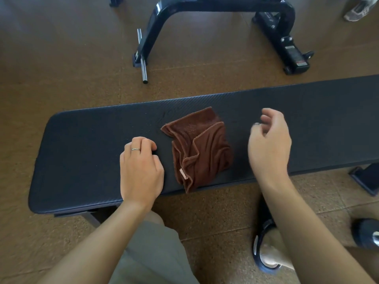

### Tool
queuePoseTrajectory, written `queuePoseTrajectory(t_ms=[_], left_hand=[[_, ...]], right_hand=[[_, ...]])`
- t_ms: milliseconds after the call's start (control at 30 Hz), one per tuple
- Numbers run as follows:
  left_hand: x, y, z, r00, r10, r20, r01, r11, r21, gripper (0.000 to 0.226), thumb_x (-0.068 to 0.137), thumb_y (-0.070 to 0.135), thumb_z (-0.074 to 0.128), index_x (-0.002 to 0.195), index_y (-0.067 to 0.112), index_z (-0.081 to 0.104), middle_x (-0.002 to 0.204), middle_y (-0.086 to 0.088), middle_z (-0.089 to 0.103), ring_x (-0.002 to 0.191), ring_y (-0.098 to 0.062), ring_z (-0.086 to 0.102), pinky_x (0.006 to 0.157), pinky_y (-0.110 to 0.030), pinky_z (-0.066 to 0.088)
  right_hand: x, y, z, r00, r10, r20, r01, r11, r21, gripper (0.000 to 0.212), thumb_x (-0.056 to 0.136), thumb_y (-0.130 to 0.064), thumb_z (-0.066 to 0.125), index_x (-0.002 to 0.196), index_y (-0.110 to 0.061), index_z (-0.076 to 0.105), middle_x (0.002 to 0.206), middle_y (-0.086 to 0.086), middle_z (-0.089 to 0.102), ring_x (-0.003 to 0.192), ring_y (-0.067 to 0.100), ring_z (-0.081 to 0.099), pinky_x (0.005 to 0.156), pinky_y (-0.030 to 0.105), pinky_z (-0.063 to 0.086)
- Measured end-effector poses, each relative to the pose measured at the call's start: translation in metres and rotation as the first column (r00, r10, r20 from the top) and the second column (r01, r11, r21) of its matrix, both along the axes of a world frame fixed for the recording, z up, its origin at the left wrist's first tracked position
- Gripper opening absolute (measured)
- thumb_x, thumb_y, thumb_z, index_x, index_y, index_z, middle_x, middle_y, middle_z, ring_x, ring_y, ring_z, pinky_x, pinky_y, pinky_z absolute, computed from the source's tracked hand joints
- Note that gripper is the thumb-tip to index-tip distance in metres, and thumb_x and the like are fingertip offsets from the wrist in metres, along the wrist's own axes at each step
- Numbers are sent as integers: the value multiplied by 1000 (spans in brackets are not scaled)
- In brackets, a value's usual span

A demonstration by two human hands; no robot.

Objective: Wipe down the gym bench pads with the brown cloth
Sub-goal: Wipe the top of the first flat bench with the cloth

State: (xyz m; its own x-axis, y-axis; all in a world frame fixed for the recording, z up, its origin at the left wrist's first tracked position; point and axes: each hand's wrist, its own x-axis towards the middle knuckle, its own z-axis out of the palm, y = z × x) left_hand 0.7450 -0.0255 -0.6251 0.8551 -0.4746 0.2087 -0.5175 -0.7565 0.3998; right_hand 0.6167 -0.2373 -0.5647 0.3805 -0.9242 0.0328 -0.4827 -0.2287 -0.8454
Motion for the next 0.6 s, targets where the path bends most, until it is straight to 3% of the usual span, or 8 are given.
queuePoseTrajectory(t_ms=[33,100,167,233,400,533,600], left_hand=[[0,0,0,1000,-2,-1,2,1000,1,18,93,2,52,104,12,61,111,-5,58,102,-26,53,88,-44,45],[0,1,0,1000,-9,-6,9,1000,-4,18,93,2,51,104,13,60,112,-5,57,103,-25,52,88,-43,44],[0,1,0,1000,-18,-7,17,1000,-13,18,92,4,49,104,13,59,112,-4,56,102,-24,51,87,-41,42],[0,2,0,1000,-18,-2,18,1000,-10,19,92,6,48,105,13,59,112,-4,57,102,-23,52,87,-41,44],[0,1,-2,1000,-16,-4,16,1000,-23,20,91,2,51,104,13,59,112,-4,57,102,-23,52,88,-42,46],[1,0,-1,1000,-7,7,8,1000,-16,18,92,4,48,103,13,59,111,-4,57,102,-24,53,87,-44,47],[0,-1,-1,1000,-7,21,7,1000,-9,21,91,7,42,101,13,59,111,-5,57,102,-24,52,87,-44,46]], right_hand=[[2,11,-3,998,70,8,-68,989,-128,43,101,-20,51,144,-16,56,137,4,61,124,19,58,110,39,46],[16,42,-14,924,331,-192,-375,884,-279,49,100,-33,49,147,-19,55,144,12,57,136,31,51,116,46,39],[32,73,-31,725,431,-537,-622,744,-242,59,103,-54,36,159,-35,38,165,17,35,155,37,24,125,58,20],[42,88,-44,598,385,-703,-694,687,-215,64,103,-64,26,163,-40,25,172,18,18,160,40,7,125,68,5],[77,58,-51,600,363,-713,-719,635,-281,55,104,-53,29,157,-41,39,167,16,32,157,39,20,123,68,14],[144,15,-42,572,382,-726,-700,688,-190,51,106,-49,30,156,-43,41,168,6,34,158,33,18,124,66,11],[159,27,-42,584,407,-703,-727,648,-227,49,105,-45,34,152,-39,47,162,2,43,155,30,26,121,65,15]])
